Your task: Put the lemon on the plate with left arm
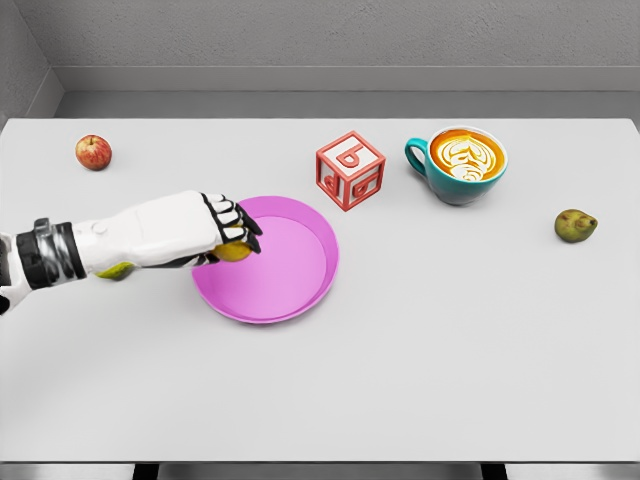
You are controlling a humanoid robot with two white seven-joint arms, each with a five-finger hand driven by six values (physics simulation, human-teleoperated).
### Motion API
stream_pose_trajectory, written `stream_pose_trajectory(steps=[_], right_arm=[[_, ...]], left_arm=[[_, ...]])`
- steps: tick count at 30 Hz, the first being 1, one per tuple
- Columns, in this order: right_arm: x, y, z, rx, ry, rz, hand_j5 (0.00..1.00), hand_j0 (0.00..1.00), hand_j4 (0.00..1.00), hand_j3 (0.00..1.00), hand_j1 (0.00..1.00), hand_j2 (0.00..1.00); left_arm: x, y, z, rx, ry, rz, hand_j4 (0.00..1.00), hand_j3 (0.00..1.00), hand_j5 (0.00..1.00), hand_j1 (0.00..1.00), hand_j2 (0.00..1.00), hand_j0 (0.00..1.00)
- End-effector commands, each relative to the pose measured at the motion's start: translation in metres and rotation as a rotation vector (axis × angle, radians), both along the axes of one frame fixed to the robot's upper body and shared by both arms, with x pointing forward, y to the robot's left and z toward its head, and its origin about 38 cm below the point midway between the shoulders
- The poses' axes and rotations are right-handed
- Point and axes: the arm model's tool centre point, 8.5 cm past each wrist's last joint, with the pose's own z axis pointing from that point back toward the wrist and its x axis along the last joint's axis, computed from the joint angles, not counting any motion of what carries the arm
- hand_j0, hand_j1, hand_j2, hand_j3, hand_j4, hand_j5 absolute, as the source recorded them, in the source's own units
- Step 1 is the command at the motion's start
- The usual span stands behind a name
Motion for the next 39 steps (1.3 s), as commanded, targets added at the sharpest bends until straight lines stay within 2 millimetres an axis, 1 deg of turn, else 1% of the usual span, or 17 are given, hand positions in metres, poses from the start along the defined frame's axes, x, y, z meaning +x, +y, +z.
stream_pose_trajectory(steps=[1,5,6,7,8,10,21,26,27,28,32,34,35,36,39], right_arm=[[0.0,0.0,0.0,0.0,-0.002,0.0,1.0,1.0,1.0,1.0,1.0,1.0],[0.0,0.0,0.0,0.0,0.0,0.0,1.0,1.0,1.0,1.0,1.0,1.0],[0.0,0.0,0.0,0.0,0.001,0.0,1.0,1.0,1.0,1.0,1.0,1.0],[0.0,0.0,0.0,0.0,0.0,0.0,1.0,1.0,1.0,1.0,1.0,1.0],[0.0,0.0,0.0,0.0,0.0,0.0,1.0,1.0,1.0,1.0,1.0,1.0],[0.0,0.0,0.0,0.0,0.0,0.0,1.0,1.0,1.0,1.0,1.0,1.0],[0.0,0.0,0.0,0.0,0.001,0.0,1.0,1.0,1.0,1.0,1.0,1.0],[0.0,0.0,0.0,0.0,0.0,0.0,1.0,1.0,1.0,1.0,1.0,1.0],[0.0,0.0,0.0,0.0,0.001,0.0,1.0,1.0,1.0,1.0,1.0,1.0],[0.0,0.0,0.0,0.0,0.0,0.0,1.0,1.0,1.0,1.0,1.0,1.0],[0.0,0.0,0.0,0.0,0.0,0.0,1.0,1.0,1.0,1.0,1.0,1.0],[0.0,0.0,0.0,0.0,0.0,0.0,1.0,1.0,1.0,1.0,1.0,1.0],[0.0,0.0,0.0,0.0,0.001,0.0,1.0,1.0,1.0,1.0,1.0,1.0],[0.0,0.0,0.0,0.0,-0.002,0.0,1.0,1.0,1.0,1.0,1.0,1.0],[0.0,0.0,0.0,0.0,0.0,0.0,1.0,1.0,1.0,1.0,1.0,1.0]], left_arm=[[-0.002,-0.012,-0.006,-0.01,0.009,-0.02,0.51,0.51,0.51,0.51,0.51,0.51],[0.0,-0.019,-0.004,-0.026,-0.001,-0.03,0.52,0.52,0.52,0.52,0.52,0.52],[0.0,-0.02,-0.005,-0.019,-0.003,-0.033,0.6,0.6,0.6,0.6,0.6,0.6],[0.0,-0.021,-0.006,-0.017,-0.006,-0.033,0.79,0.79,0.79,0.79,0.79,0.79],[0.0,-0.021,-0.006,-0.015,-0.006,-0.032,0.92,0.92,0.92,0.92,0.92,0.92],[-0.001,-0.019,-0.007,-0.01,-0.003,-0.029,0.99,0.99,0.99,0.99,0.99,0.99],[0.0,-0.018,-0.005,-0.01,-0.007,-0.028,0.98,0.98,0.98,0.98,0.98,0.98],[-0.001,-0.014,-0.003,-0.025,-0.001,-0.022,0.98,0.98,0.98,0.98,0.98,0.98],[-0.001,-0.007,0.0,-0.03,0.009,-0.016,0.99,0.99,0.99,0.99,0.99,0.99],[-0.002,0.009,0.006,-0.027,0.034,0.002,1.0,1.0,1.0,1.0,1.0,1.0],[-0.009,0.062,0.023,0.057,0.077,0.074,1.0,1.0,1.0,1.0,1.0,1.0],[-0.012,0.079,0.027,0.111,0.08,0.101,1.0,1.0,1.0,1.0,1.0,1.0],[-0.013,0.086,0.029,0.128,0.083,0.112,1.0,1.0,1.0,1.0,1.0,1.0],[-0.013,0.088,0.029,0.135,0.086,0.116,1.0,1.0,1.0,1.0,1.0,1.0],[-0.013,0.089,0.029,0.138,0.086,0.118,1.0,1.0,1.0,1.0,1.0,1.0]])
